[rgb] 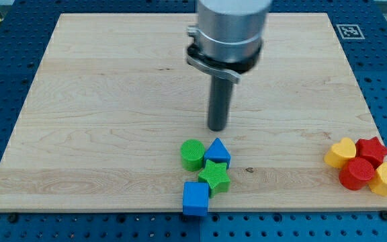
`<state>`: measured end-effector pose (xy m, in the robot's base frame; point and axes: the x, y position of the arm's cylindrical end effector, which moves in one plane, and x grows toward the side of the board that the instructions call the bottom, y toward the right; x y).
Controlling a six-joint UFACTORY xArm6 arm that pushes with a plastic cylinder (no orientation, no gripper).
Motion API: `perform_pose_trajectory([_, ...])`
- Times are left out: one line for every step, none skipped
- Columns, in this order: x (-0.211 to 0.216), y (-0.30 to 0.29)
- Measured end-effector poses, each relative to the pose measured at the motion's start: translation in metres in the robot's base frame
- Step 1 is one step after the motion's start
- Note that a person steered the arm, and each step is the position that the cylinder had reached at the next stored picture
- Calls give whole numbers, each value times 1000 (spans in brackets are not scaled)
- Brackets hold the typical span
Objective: Point at the blue cube
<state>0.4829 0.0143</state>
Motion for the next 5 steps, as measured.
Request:
perform_pose_trajectory([-5,-66])
perform_pose_trajectory([134,-136])
perform_pose_trajectory([134,-136])
perform_pose_trajectory([136,-132])
perform_pose_trajectory([136,-125])
